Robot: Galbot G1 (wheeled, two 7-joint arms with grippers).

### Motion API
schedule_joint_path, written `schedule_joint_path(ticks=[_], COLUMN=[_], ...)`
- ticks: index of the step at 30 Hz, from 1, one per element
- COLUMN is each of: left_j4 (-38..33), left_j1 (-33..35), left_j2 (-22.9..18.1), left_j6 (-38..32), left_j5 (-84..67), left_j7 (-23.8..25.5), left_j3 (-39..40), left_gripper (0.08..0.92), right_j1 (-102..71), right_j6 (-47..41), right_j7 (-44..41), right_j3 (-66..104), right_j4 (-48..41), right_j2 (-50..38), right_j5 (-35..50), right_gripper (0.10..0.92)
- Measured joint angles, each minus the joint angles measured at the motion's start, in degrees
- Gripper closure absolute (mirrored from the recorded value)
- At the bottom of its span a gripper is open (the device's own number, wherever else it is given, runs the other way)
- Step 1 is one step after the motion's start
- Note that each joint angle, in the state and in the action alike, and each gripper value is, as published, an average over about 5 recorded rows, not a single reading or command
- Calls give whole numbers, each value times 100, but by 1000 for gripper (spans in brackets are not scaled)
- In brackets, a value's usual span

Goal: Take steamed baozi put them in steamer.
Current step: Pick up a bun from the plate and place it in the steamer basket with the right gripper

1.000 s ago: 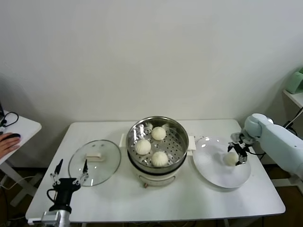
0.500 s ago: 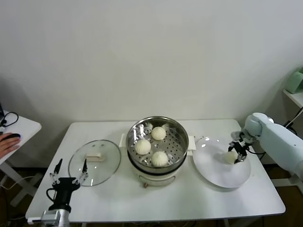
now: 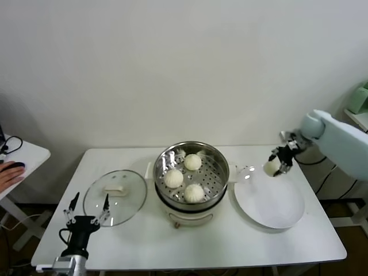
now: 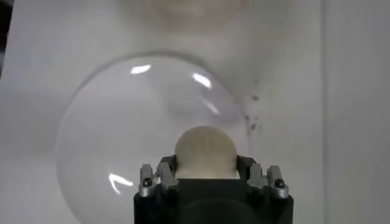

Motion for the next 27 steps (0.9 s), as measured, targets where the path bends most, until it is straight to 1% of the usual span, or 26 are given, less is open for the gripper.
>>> schedule_joint_path(ticks=[7,13,19,27], left_j4=[-45,-58,-116,-150], left_j1=[-47,-127,-159,-174], left_j2=[130,317,441,498], left_j6=[-48,-26,-40,-135], left_j5=[59,47,62,197], left_j7=[-36,-59,-66,-59], left_j3=[114,181,210,215], left_gripper=[177,177,177,177], right_j1=[1380,2122,2455,2423], right_j6=[-430,-716,-956,-1188], right_j7=[51,108,181,338], right_j3=[-1336,-2099,-2470,-2586], right_j4=[252,456,700,904], right_j2=[291,669,1042,1561], right_j5=[1643,2644,3168,3377], right_gripper=[374,380,381,380])
